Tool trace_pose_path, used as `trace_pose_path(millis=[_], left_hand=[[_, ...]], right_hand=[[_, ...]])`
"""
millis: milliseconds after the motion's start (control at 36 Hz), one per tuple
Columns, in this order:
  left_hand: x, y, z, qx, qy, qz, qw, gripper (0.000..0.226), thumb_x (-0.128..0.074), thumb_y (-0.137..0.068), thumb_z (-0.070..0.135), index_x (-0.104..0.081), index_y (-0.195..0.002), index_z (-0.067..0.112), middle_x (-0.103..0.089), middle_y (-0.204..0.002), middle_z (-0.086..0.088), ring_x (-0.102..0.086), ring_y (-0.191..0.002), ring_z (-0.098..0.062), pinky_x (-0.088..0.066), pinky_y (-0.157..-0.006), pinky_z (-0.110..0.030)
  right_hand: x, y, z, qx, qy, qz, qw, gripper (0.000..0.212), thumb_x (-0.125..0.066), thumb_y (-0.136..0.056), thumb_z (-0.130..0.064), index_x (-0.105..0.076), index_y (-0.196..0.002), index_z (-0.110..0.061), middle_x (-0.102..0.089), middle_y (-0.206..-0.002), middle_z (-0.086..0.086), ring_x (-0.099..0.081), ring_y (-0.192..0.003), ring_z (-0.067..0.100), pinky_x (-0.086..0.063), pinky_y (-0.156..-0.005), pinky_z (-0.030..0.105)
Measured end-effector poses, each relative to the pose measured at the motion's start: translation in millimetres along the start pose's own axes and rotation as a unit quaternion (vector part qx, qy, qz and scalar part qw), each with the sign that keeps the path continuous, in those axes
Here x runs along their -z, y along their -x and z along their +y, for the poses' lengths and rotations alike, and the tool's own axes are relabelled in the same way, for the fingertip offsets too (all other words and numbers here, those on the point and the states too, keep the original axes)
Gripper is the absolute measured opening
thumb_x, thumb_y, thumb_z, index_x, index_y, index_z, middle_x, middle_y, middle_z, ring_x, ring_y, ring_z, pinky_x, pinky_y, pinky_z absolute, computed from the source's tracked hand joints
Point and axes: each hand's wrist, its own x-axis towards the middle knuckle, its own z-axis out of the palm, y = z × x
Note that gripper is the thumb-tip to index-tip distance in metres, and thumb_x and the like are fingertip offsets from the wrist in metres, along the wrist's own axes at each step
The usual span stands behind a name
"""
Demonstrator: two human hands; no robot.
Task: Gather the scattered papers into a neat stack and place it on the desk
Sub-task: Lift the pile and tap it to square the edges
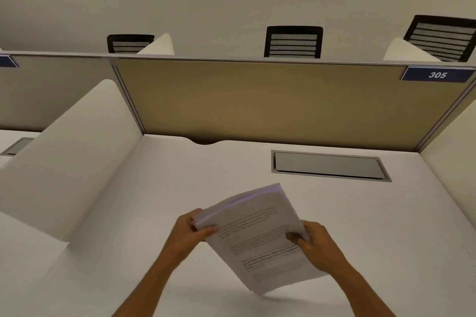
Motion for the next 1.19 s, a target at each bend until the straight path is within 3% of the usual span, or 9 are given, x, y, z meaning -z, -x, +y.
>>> trace_pose_path(millis=[111, 306, 472, 556, 778, 833, 944, 1000, 1194], left_hand=[[19.4, -7.8, 13.7, -0.039, -0.102, -0.04, 0.993, 0.036, -0.083, -0.065, 0.034, -0.073, -0.097, 0.021, -0.076, -0.095, -0.003, -0.072, -0.085, -0.019, -0.059, -0.073, -0.03], [-5.3, -14.8, 20.6, -0.043, -0.232, -0.18, 0.955, 0.034, -0.079, -0.075, 0.031, -0.068, -0.107, 0.034, -0.073, -0.101, 0.017, -0.07, -0.095, -0.005, -0.057, -0.08, -0.018], [-39.8, -11.6, -13.0, 0.038, -0.161, -0.084, 0.983, 0.005, -0.073, -0.073, 0.027, -0.074, -0.074, 0.032, -0.072, -0.066, 0.018, -0.065, -0.064, 0.005, -0.05, -0.064, -0.022], [-44.7, -8.5, -25.4, 0.065, -0.131, -0.068, 0.987, 0.017, -0.071, -0.068, 0.031, -0.077, -0.077, 0.017, -0.072, -0.065, 0.011, -0.066, -0.06, 0.001, -0.05, -0.059, -0.021], [-32.5, -3.5, -43.1, 0.112, -0.085, -0.043, 0.989, 0.029, -0.074, -0.066, 0.034, -0.076, -0.092, 0.021, -0.078, -0.082, 0.005, -0.074, -0.075, -0.017, -0.056, -0.062, -0.026], [-32.1, -4.2, -45.6, 0.117, -0.065, -0.023, 0.991, 0.024, -0.075, -0.068, 0.032, -0.075, -0.09, 0.023, -0.078, -0.08, 0.008, -0.074, -0.075, -0.017, -0.057, -0.063, -0.028], [-33.6, -8.3, -50.5, 0.125, -0.023, 0.015, 0.992, 0.028, -0.076, -0.065, 0.034, -0.074, -0.091, 0.022, -0.079, -0.083, 0.004, -0.074, -0.079, -0.023, -0.061, -0.069, -0.037], [-36.5, -10.0, -51.1, 0.125, -0.008, 0.031, 0.992, 0.029, -0.075, -0.066, 0.034, -0.074, -0.093, 0.023, -0.079, -0.083, 0.003, -0.074, -0.081, -0.024, -0.061, -0.068, -0.035], [-46.4, -12.5, -52.4, 0.108, 0.005, 0.08, 0.991, 0.017, -0.076, -0.068, 0.031, -0.071, -0.084, 0.027, -0.076, -0.071, 0.012, -0.071, -0.076, -0.02, -0.055, -0.06, -0.026]], right_hand=[[15.1, -5.3, -18.5, 0.022, 0.099, -0.029, 0.994, 0.023, -0.059, -0.094, -0.025, -0.07, -0.092, -0.045, -0.075, -0.092, -0.016, -0.071, -0.081, 0.005, -0.056, -0.069, 0.02], [2.2, -11.4, -40.0, 0.053, 0.322, -0.048, 0.944, 0.027, -0.048, -0.095, -0.03, -0.068, -0.107, -0.043, -0.073, -0.098, -0.014, -0.065, -0.079, 0.008, -0.044, -0.061, 0.017], [-8.0, -13.7, -32.5, 0.05, 0.342, -0.053, 0.937, 0.023, -0.047, -0.093, -0.034, -0.066, -0.104, -0.04, -0.073, -0.099, -0.011, -0.064, -0.077, 0.008, -0.039, -0.058, 0.017], [5.4, -10.1, -15.2, 0.016, 0.329, -0.07, 0.941, 0.015, -0.053, -0.089, -0.047, -0.065, -0.093, -0.039, -0.071, -0.091, -0.014, -0.064, -0.076, 0.006, -0.044, -0.059, 0.018], [57.1, 3.7, 49.2, -0.071, 0.049, -0.077, 0.993, 0.009, -0.077, -0.082, -0.029, -0.074, -0.076, -0.023, -0.074, -0.074, -0.005, -0.069, -0.069, 0.009, -0.051, -0.062, 0.022], [58.7, 7.6, 63.1, -0.076, -0.085, -0.045, 0.993, 0.007, -0.076, -0.084, -0.018, -0.075, -0.088, -0.013, -0.077, -0.085, 0.002, -0.073, -0.082, 0.018, -0.057, -0.073, 0.028], [40.7, 11.9, 81.3, -0.098, -0.296, -0.007, 0.95, 0.046, -0.081, -0.076, -0.012, -0.067, -0.119, -0.005, -0.073, -0.114, 0.015, -0.07, -0.107, 0.031, -0.058, -0.092, 0.044], [27.4, 12.9, 84.7, -0.118, -0.308, -0.011, 0.944, 0.056, -0.085, -0.068, -0.018, -0.067, -0.12, -0.005, -0.074, -0.114, 0.014, -0.07, -0.107, 0.03, -0.059, -0.09, 0.041], [-15.2, 0.4, 96.3, -0.153, -0.265, 0.065, 0.95, 0.016, -0.065, -0.092, -0.013, -0.072, -0.107, -0.012, -0.078, -0.102, 0.007, -0.072, -0.098, 0.026, -0.058, -0.081, 0.036]])
